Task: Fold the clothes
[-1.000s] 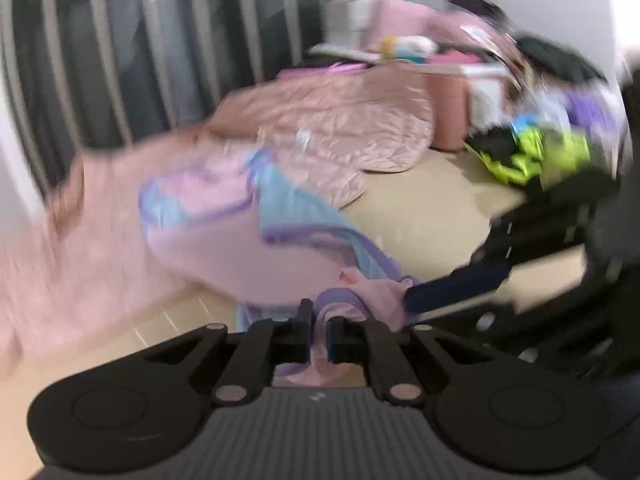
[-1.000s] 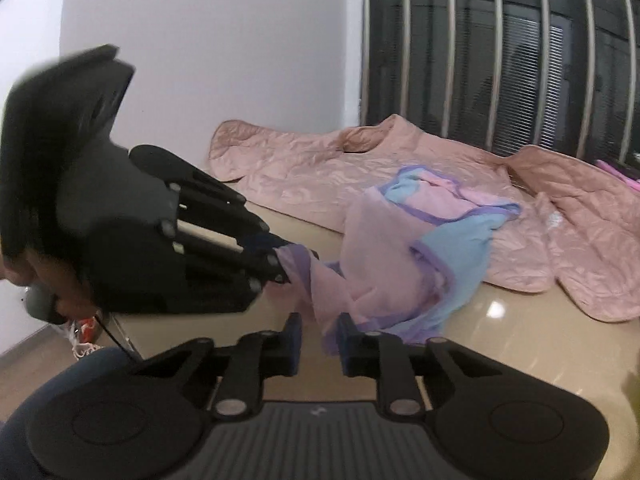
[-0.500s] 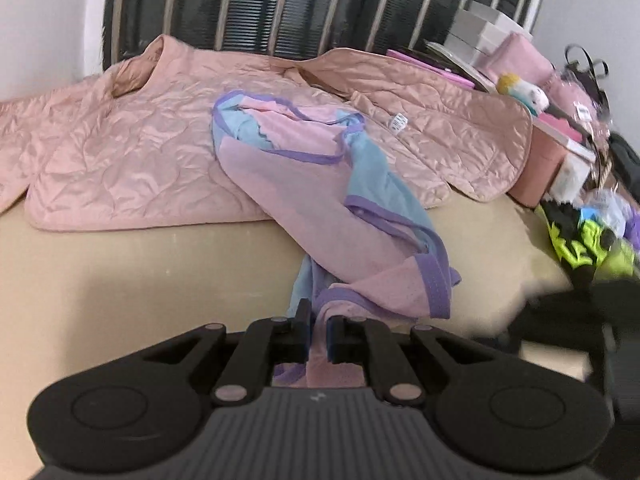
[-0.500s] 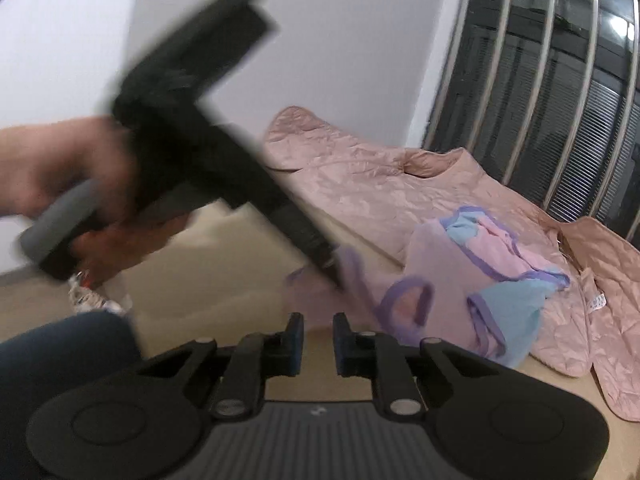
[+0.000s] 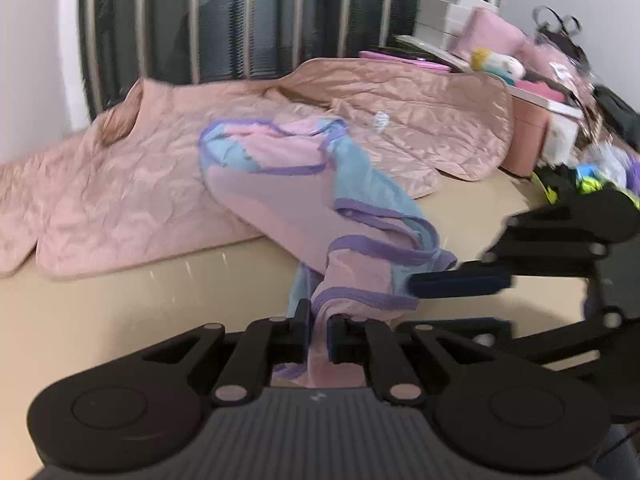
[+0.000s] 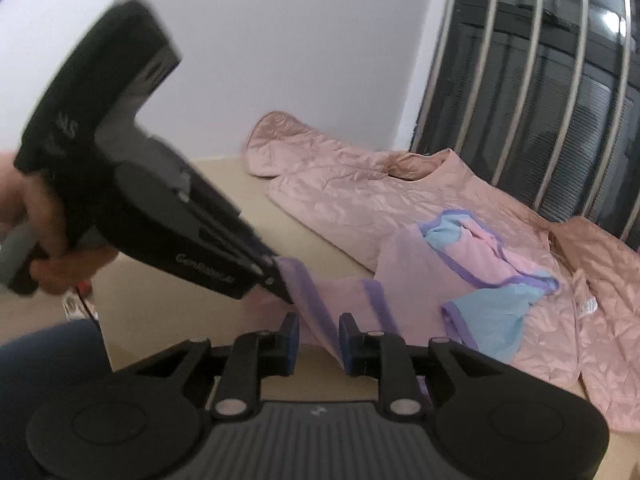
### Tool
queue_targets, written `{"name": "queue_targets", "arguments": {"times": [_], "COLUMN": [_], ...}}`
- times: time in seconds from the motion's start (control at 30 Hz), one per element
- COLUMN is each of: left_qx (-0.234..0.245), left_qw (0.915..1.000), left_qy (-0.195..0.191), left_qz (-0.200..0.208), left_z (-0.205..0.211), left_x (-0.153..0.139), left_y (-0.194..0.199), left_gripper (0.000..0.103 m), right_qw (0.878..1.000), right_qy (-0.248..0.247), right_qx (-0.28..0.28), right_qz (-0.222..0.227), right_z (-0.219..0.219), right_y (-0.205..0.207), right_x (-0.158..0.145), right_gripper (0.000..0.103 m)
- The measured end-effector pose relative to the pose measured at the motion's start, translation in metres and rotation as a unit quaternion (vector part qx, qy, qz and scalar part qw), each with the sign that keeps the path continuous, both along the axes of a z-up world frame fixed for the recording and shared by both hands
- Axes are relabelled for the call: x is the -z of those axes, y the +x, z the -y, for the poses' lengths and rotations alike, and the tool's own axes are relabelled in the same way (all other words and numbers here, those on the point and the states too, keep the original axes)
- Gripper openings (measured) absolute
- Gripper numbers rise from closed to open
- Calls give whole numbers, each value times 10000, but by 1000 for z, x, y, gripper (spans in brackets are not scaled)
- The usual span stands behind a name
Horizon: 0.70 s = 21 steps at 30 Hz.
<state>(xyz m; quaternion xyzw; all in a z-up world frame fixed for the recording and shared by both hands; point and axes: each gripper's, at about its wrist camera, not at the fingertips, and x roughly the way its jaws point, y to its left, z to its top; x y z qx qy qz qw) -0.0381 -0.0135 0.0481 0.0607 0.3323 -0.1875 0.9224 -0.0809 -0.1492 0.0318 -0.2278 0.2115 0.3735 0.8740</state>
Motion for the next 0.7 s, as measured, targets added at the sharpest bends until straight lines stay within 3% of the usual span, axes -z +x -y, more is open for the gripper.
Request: {"name": "queue_targets", "arguments": {"times": [0.07,0.2,0.23,0.27,0.33,0.43,0.47,0.5,0.63,0.7], "left_qx": [82,295,350,419,565,694,728,765,1251,1493], "left_qw": [9999,9991,9985,9978,9954,9922,9912,9903,9877,9851], "left_qy": [61,216,282,358,571,849,917,953,657,554], "left_qz": [54,237,301,364,514,597,625,663,671,650], "left_z": [3,4,6,7,8,15,17,19,23,25], "left_x": [-1,-1,-2,-2,0,5,6,7,8,8], "left_y": [-4,-12,-15,-18,-23,-30,-33,-36,-45,-46], "left_gripper": [7,7,7,7,7,18,36,46,48,48], "right_qw": [9999,9991,9985,9982,9975,9984,9988,9989,9912,9866], "right_qy": [-107,-135,-201,-244,-294,-340,-371,-412,-671,-789], "right_qx": [-17,-294,-379,-429,-516,-426,-317,-164,523,758], "right_qz": [77,-274,-328,-353,-386,-147,-26,161,1013,1214], "right_z": [-5,-8,-9,-9,-8,-1,1,3,16,27], "right_y": [6,17,18,17,12,-4,-9,-17,-50,-61], "right_x": [3,3,3,3,2,-2,-3,-5,-8,-6], "right_gripper": [19,20,16,6,6,3,3,3,3,3]}}
